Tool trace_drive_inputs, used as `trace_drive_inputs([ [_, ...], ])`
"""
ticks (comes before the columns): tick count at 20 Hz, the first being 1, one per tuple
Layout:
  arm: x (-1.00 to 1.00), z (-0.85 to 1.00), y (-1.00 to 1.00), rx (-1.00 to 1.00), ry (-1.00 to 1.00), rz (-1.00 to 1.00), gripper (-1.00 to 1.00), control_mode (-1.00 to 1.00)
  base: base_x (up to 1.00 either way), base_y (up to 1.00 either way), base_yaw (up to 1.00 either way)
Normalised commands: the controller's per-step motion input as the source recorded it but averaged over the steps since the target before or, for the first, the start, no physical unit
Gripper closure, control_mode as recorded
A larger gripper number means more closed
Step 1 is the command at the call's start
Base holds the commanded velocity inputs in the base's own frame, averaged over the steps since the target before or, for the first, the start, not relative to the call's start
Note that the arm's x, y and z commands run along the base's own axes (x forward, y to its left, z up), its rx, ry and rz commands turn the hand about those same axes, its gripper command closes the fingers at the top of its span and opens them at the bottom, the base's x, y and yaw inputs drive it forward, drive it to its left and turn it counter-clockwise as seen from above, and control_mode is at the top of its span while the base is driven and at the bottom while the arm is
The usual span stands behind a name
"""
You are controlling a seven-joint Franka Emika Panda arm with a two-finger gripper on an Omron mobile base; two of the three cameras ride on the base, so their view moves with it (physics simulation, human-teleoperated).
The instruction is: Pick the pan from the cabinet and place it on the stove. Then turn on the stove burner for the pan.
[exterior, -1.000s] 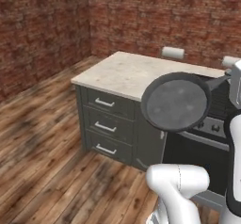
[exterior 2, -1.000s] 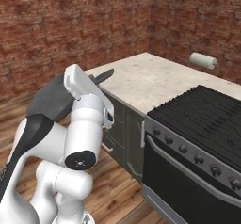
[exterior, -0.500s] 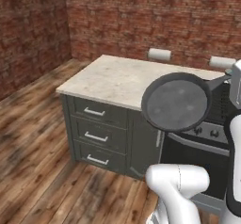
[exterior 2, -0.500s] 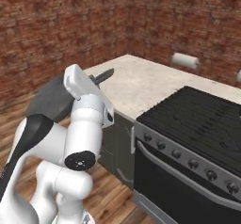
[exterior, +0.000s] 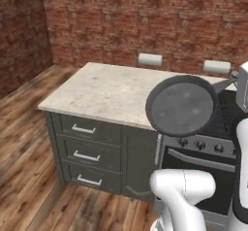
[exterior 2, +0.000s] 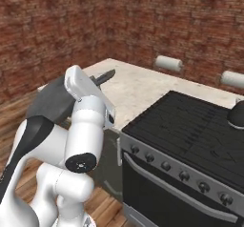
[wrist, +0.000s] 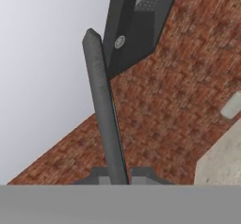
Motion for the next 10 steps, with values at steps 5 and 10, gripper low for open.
trace_drive_inputs([
  [5, 0.0, 0.0, 0.0, 0.0, 0.0, 0.0, 1.0, 1.0, 0.57, 0.1, -0.25],
  [10, 0.0, 0.0, 0.0, 0.0, 0.0, 0.0, 1.0, 1.0, 0.43, 0.07, -0.26],
])
